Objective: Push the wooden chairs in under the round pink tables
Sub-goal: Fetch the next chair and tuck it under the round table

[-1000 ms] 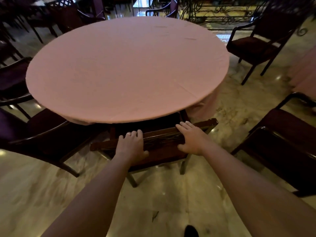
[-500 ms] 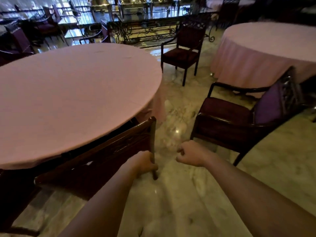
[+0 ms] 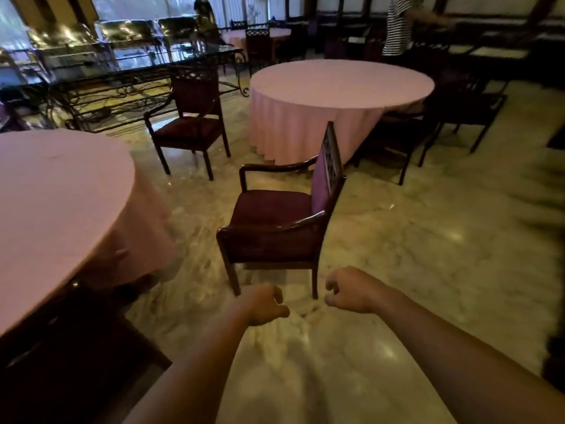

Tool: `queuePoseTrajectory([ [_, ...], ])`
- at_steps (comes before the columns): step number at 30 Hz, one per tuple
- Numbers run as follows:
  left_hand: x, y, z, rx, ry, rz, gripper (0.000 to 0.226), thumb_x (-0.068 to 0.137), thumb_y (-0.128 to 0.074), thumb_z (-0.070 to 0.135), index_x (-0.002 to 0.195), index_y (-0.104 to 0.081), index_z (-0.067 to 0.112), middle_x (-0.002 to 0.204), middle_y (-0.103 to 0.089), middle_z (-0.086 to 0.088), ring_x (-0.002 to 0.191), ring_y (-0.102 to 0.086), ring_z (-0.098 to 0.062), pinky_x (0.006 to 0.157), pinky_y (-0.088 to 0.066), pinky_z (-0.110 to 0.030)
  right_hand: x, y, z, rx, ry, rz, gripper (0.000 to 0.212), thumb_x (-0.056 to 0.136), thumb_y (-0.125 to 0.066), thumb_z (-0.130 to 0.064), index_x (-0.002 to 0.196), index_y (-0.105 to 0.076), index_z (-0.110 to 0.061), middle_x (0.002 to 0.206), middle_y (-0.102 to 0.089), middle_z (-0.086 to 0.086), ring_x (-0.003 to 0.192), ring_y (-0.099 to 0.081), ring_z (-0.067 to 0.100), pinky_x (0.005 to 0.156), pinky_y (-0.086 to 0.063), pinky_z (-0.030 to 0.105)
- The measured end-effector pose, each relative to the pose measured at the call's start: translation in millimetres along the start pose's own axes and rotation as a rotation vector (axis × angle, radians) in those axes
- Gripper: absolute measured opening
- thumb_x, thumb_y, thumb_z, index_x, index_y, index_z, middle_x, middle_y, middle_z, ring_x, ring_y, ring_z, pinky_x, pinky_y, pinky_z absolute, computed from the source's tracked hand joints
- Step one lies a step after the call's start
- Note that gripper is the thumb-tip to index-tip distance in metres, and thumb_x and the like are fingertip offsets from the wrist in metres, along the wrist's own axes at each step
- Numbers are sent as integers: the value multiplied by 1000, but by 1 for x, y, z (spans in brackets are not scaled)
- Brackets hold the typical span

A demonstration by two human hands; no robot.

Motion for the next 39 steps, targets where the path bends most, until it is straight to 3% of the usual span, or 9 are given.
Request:
queuePoseTrajectory([
  [5,57,-21,112,31,-147,-38,46,86,-73,48,122,-69,19,117,-66,0,103,-61,-16,89,-50,-32,-10,34,114,46,-106,64,42,89,-67,-41,123,-69,-18,121,-68,6,103,-65,22,86,-54,34],
  [8,87,-25,172,90,-250,-54,48,81,-71,54,117,-72,22,115,-70,0,102,-66,-19,95,-55,-40,-17,52,168,74,-164,99,40,91,-68,-41,122,-70,-17,120,-69,5,104,-65,22,87,-54,34],
  [12,129,-27,235,247,-367,-86,46,92,-67,45,129,-65,19,124,-66,-4,102,-66,-21,92,-56,-40,-13,70,229,136,-229,142,35,91,-68,-41,116,-72,-16,106,-68,0,91,-63,16,77,-52,32],
  [14,153,-25,262,268,-415,-108,46,93,-66,44,131,-64,19,123,-64,-5,95,-65,-21,82,-57,-38,-6,82,256,166,-264,169,31,90,-69,-40,109,-74,-17,96,-66,-3,86,-63,14,73,-51,32],
  [16,179,-20,285,290,-456,-106,44,93,-65,43,130,-64,19,123,-63,-4,100,-62,-22,78,-55,-36,5,97,281,173,-286,191,29,89,-70,-40,106,-75,-17,94,-66,-4,84,-63,14,75,-54,34],
  [21,258,9,339,319,-525,-60,39,93,-64,45,123,-69,21,119,-69,-2,109,-63,-21,90,-53,-38,49,142,336,195,-334,226,26,86,-71,-41,95,-76,-17,88,-71,-2,79,-66,15,78,-58,44],
  [28,368,60,393,275,-513,-75,37,89,-64,47,118,-71,24,116,-70,0,104,-65,-19,88,-54,-36,130,193,386,191,-373,155,33,90,-70,-40,114,-72,-18,97,-71,-3,83,-66,12,78,-57,35],
  [33,436,99,409,365,-501,-56,39,92,-62,46,124,-66,24,119,-68,0,105,-64,-20,84,-51,-34,192,230,416,217,-357,144,38,90,-69,-44,117,-73,-17,99,-71,-3,87,-67,13,81,-57,37],
  [39,519,147,410,332,-385,-16,38,94,-62,47,123,-66,24,119,-67,-1,100,-64,-18,87,-56,-38,289,285,444,177,-232,102,44,91,-68,-45,126,-68,-17,108,-71,0,96,-66,17,86,-55,37],
])
Point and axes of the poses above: each hand's wrist, its own x-axis towards the middle knuckle, its own y-axis out of the back of the hand, z = x × y, the point moved 4 cm from there along x, towards the middle knuckle
